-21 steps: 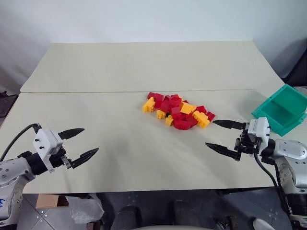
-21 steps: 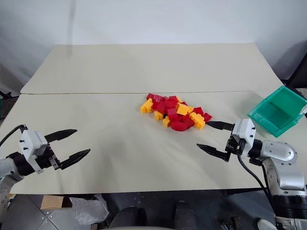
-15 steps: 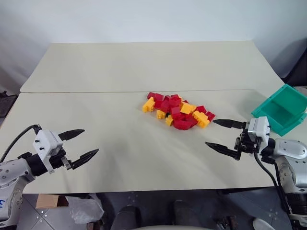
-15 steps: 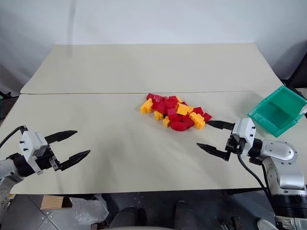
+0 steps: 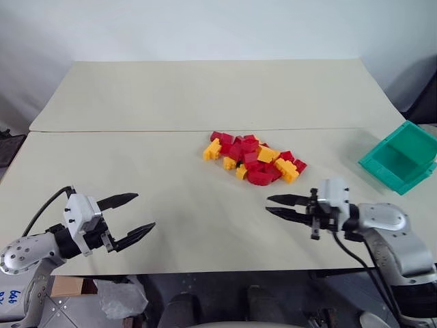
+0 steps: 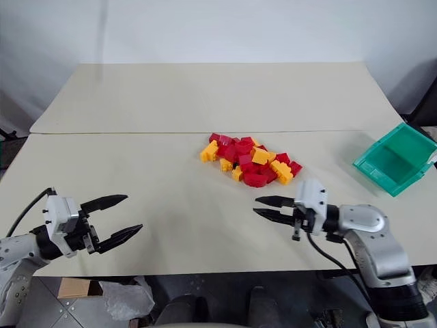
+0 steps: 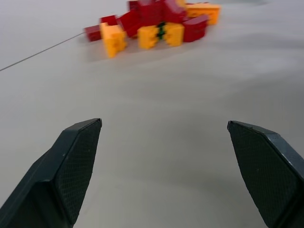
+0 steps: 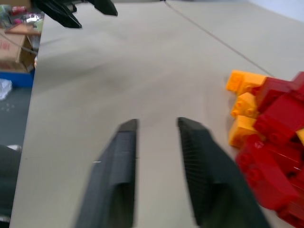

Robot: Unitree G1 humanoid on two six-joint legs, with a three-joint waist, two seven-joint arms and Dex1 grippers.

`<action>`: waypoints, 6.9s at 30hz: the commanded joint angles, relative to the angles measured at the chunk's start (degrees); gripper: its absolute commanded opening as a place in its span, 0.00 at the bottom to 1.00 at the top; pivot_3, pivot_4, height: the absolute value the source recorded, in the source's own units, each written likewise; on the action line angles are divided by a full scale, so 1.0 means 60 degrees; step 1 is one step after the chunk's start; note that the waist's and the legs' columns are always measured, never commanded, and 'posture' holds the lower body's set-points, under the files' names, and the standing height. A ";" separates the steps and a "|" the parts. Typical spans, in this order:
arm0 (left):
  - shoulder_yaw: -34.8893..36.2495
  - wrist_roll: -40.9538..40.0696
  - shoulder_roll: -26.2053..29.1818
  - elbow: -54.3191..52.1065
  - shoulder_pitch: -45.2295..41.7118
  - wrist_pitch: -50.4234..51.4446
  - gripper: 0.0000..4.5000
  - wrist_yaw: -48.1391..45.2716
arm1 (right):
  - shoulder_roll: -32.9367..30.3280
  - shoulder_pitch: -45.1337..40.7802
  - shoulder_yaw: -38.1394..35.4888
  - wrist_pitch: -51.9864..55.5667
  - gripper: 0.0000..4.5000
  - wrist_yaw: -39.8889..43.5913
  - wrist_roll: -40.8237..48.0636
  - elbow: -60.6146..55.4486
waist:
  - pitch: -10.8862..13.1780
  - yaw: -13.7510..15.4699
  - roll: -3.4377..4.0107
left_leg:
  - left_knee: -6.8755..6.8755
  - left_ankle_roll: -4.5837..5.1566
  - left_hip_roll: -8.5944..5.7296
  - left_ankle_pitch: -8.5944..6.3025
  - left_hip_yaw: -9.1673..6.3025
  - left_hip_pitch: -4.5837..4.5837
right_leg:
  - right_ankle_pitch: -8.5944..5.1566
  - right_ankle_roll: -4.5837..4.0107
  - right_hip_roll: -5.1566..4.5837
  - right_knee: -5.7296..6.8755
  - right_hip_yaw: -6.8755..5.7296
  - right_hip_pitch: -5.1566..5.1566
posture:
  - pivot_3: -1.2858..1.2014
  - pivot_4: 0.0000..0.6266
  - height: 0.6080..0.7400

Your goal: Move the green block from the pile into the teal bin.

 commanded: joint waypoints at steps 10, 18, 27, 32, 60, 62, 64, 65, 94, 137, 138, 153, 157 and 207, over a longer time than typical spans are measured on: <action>-0.0601 0.0099 -0.0241 -0.0033 -0.1009 0.0424 1.00 0.0862 | 0.3414 -0.3738 0.1838 -0.0289 0.01 -0.4215 -0.3421 0.3879 | 0.0000 -0.0073 0.0001 | 0.0004 -0.0014 0.0000 0.0005 0.0012 -0.0003 | 0.0002 -0.0006 0.0007 0.0072 -0.0028 -0.0035 | 0.52 0.24 1.00; -0.0847 0.0039 -0.0426 -0.0073 -0.1530 0.0916 1.00 0.1445 | 0.3822 -0.5046 0.1279 -0.1020 0.01 -0.5649 -0.4087 0.5743 | 0.0000 -0.0051 0.0001 | 0.0006 -0.0009 -0.0009 -0.0002 0.0007 -0.0017 | 0.0003 -0.0003 -0.0008 0.0091 -0.0115 -0.0036 | 0.52 0.24 1.00; -0.1333 0.0168 -0.0664 0.0104 -0.2140 0.0940 1.00 0.1568 | 0.3026 -0.5987 0.0277 -0.1193 0.01 -0.6318 -0.4225 0.7881 | 0.0000 -0.0091 0.0001 | 0.0010 -0.0010 -0.0007 -0.0001 0.0011 -0.0018 | 0.0003 -0.0003 0.0000 0.0092 -0.0132 -0.0033 | 0.52 0.24 1.00; -0.1507 0.0210 -0.0663 0.0235 -0.2349 0.0922 1.00 0.1501 | 0.2425 -0.5905 -0.0007 -0.1395 0.01 -0.5828 -0.4119 0.8320 | 0.0000 -0.0134 0.0001 | 0.0008 -0.0010 -0.0003 -0.0001 0.0016 -0.0018 | 0.0003 -0.0003 0.0004 0.0091 -0.0130 -0.0032 | 0.52 0.24 1.00; -0.1058 0.0449 0.0073 0.1387 -0.2380 0.0087 1.00 0.0454 | -0.1351 -0.0109 -0.2019 0.0421 0.35 -0.0507 -0.0443 0.2113 | 0.0002 -0.0009 0.0004 | 0.0020 0.0008 0.0006 -0.0011 0.0044 0.0003 | 0.0005 0.0002 -0.0007 0.0047 -0.0123 -0.0004 | 0.52 0.24 1.00; -0.1092 0.0386 0.0109 0.1379 -0.2367 0.0145 1.00 0.0316 | -0.1209 -0.0499 -0.1749 0.0797 0.50 -0.0742 -0.0446 0.1841 | 0.0002 -0.0013 0.0004 | 0.0020 0.0009 0.0006 -0.0011 0.0055 0.0012 | 0.0005 0.0001 -0.0007 0.0020 -0.0113 -0.0006 | 0.52 0.24 1.00; -0.1104 0.0362 0.0124 0.1378 -0.2359 0.0194 1.00 0.0237 | -0.1052 -0.1045 -0.1369 0.1473 0.66 -0.1018 -0.0354 0.1474 | 0.0002 -0.0028 0.0004 | 0.0020 0.0009 0.0008 -0.0010 0.0058 0.0012 | 0.0005 0.0001 -0.0006 0.0021 -0.0111 -0.0008 | 0.52 0.24 1.00; -0.1100 0.0366 0.0124 0.1384 -0.2374 0.0209 1.00 0.0230 | -0.0968 -0.1402 -0.1149 0.1862 0.74 -0.1198 -0.0349 0.1356 | 0.0002 -0.0034 0.0004 | 0.0020 0.0008 0.0011 -0.0010 0.0058 0.0014 | 0.0005 0.0001 -0.0006 0.0023 -0.0109 -0.0010 | 0.52 0.24 1.00; -0.1261 0.0352 -0.0373 0.0892 -0.2402 0.0406 1.00 0.0839 | 0.1974 -0.7397 0.2711 0.4612 0.80 -0.2274 -0.3462 0.6519 | 0.0002 -0.0058 0.0004 | 0.0021 0.0015 -0.0021 -0.0017 0.0047 -0.0022 | 0.0008 0.0003 -0.0092 0.0085 -0.0277 -0.0033 | 0.52 0.24 1.00; -0.1500 0.0181 -0.0379 0.0658 -0.2725 0.0431 1.00 0.0499 | 0.1704 -0.8237 0.3425 0.4515 0.80 -0.0730 -0.4796 0.8264 | -0.0002 -0.0004 -0.0002 | 0.0025 0.0024 -0.0027 -0.0023 0.0024 -0.0011 | 0.0014 0.0007 -0.0130 0.0065 -0.0412 0.0004 | 0.52 0.24 1.00; -0.1546 0.0108 -0.0361 0.0507 -0.2702 0.0494 1.00 0.0410 | 0.1718 -0.8194 0.3430 0.4530 0.80 -0.0711 -0.4795 0.8213 | -0.0002 -0.0002 -0.0002 | 0.0026 0.0023 -0.0028 -0.0023 0.0023 -0.0011 | 0.0014 0.0007 -0.0131 0.0065 -0.0413 0.0005 | 0.52 0.24 1.00; -0.1724 0.0002 -0.0396 0.0245 -0.2957 0.0701 1.00 0.0205 | 0.1732 -0.8080 0.3290 0.4285 0.41 -0.0463 -0.4767 0.7922 | -0.0002 0.0000 -0.0002 | 0.0027 0.0022 -0.0030 -0.0023 0.0004 -0.0011 | 0.0014 0.0006 -0.0132 0.0060 -0.0442 0.0016 | 0.52 0.24 1.00; -0.1779 0.0037 -0.0548 0.0273 -0.3110 0.0611 1.00 0.0331 | 0.1638 -0.8177 0.2042 0.3502 0.41 -0.0498 -0.3959 0.7352 | 0.0000 -0.0005 0.0001 | 0.0027 0.0022 -0.0030 -0.0023 0.0002 -0.0018 | 0.0014 0.0006 -0.0128 0.0058 -0.0464 0.0014 | 0.52 0.24 1.00; -0.1932 0.1131 -0.0167 0.1412 -0.3234 -0.0275 1.00 0.0178 | -0.1320 -0.2701 -0.4006 0.0884 1.00 -0.0260 0.1297 0.5240 | 0.0022 0.0212 0.0039 | 0.0028 0.0039 -0.0007 -0.0011 0.0079 -0.0010 | 0.0030 0.0009 -0.0110 0.0019 -0.0519 0.0019 | 0.52 0.24 1.00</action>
